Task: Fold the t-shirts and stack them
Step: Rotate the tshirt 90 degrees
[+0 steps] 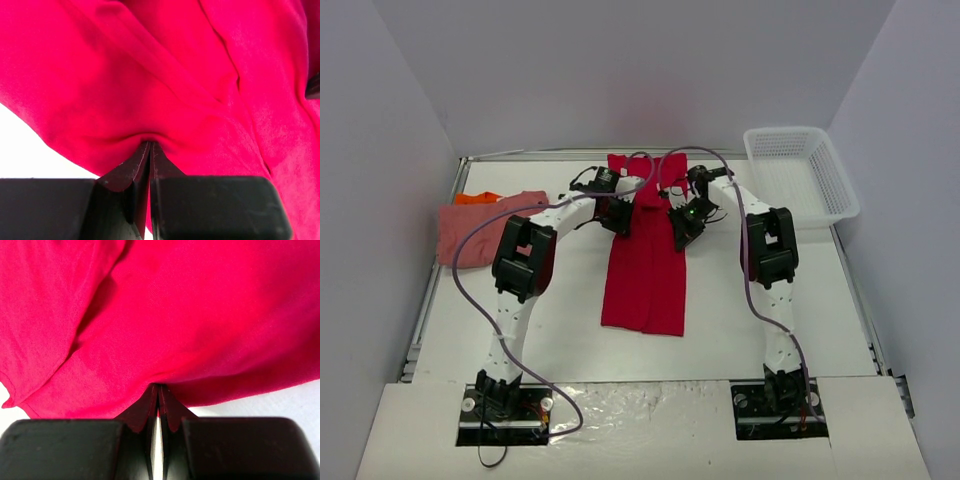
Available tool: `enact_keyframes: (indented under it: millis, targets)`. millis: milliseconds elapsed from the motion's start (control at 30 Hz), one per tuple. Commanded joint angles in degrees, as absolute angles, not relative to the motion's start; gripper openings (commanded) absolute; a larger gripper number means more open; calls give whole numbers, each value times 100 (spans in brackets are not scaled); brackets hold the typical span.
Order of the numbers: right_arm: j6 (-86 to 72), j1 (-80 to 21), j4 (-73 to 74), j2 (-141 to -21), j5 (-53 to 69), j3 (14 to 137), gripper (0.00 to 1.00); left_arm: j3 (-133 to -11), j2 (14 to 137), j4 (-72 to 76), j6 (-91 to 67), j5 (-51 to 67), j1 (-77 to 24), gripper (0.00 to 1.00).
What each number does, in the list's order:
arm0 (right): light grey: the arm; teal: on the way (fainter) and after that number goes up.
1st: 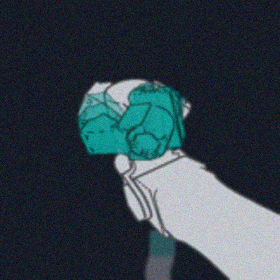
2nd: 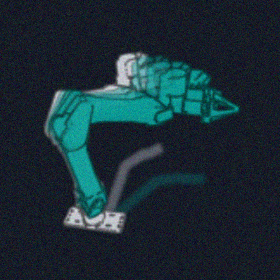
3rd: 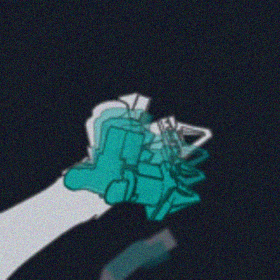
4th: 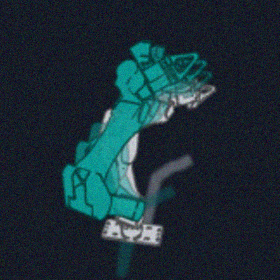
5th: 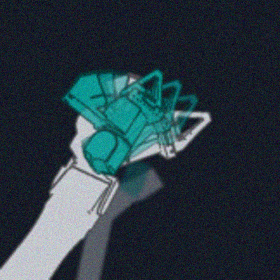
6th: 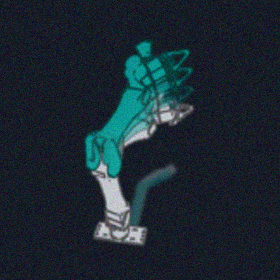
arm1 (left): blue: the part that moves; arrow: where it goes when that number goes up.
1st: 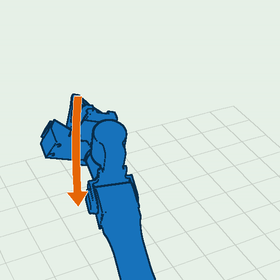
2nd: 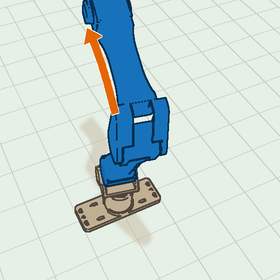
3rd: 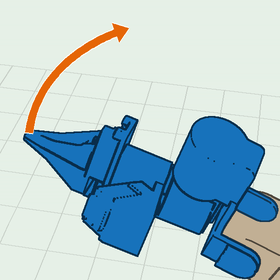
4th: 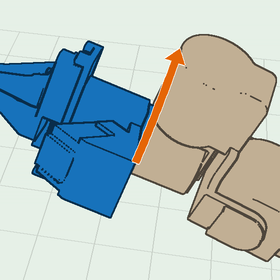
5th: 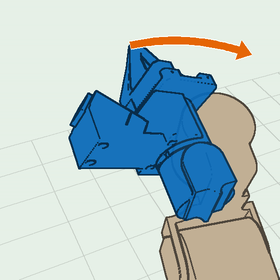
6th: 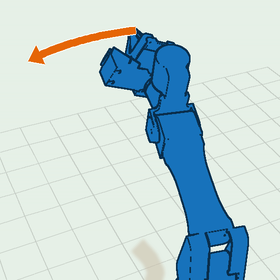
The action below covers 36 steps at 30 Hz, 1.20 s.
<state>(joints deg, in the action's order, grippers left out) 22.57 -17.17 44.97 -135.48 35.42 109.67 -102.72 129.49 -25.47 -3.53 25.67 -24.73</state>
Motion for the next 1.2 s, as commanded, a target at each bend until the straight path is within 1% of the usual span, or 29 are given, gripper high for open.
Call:
enact_keyframes:
  millis: [0,233,567,700,933,1167]
  targets:
    - [2391,-1644,4210,-14141,2988,11100,0,-10625,13078,-2865,-387,2347,-2338,2]
    - [2285,-1477,4219,-14572,2866,11943,0,-11135,13306,-3067,-404,2162,-2171,2]
    - [2188,-1266,4219,-14968,2646,12682,0,-11952,13728,-3365,-439,2206,-2048,2]
    - [2188,-1204,4219,-15038,2628,12840,0,-12471,14026,-3550,-457,2294,-2030,2]
    - [2206,-1187,4228,-15179,2637,13060,0,-13735,14545,-4025,-466,2347,-2013,2]
    - [2285,-1239,4280,-15223,2716,12947,0,-14159,14748,-4166,-439,2303,-1969,2]
